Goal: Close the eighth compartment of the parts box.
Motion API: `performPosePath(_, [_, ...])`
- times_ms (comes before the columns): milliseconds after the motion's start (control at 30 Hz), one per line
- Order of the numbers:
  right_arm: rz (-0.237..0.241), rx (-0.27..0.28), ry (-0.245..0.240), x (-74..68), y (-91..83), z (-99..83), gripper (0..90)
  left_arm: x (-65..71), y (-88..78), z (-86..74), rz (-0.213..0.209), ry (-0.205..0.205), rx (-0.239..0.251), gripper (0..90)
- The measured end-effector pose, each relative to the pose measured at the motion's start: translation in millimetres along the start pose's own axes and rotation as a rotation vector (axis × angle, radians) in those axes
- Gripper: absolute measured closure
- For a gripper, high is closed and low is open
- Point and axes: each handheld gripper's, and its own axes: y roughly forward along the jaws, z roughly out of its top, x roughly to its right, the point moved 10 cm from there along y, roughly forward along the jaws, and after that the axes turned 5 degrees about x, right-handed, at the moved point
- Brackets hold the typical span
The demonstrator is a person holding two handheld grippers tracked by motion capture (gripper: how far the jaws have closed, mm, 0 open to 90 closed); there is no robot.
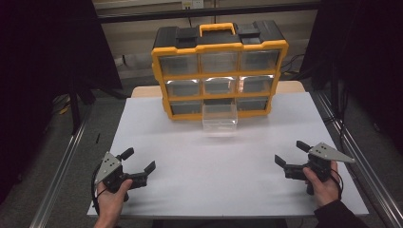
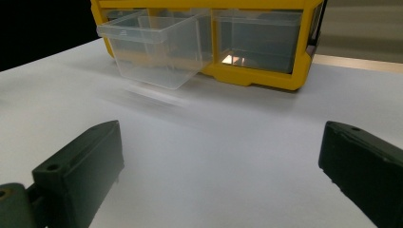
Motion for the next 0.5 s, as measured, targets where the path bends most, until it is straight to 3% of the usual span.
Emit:
performPosePath(300, [0.021, 0.016, 0.0, -8.2, 1.8, 2.6, 0.5, 3.5, 1.8, -0.4, -0.018, 0.001, -0.006, 3.1])
performPosePath(500, [0.052, 0.0, -0.039, -16.0, 4.7, 0.8, 0.0, 2.2, 2.5, -1.3, -0.007, -0.002, -0.013, 3.1])
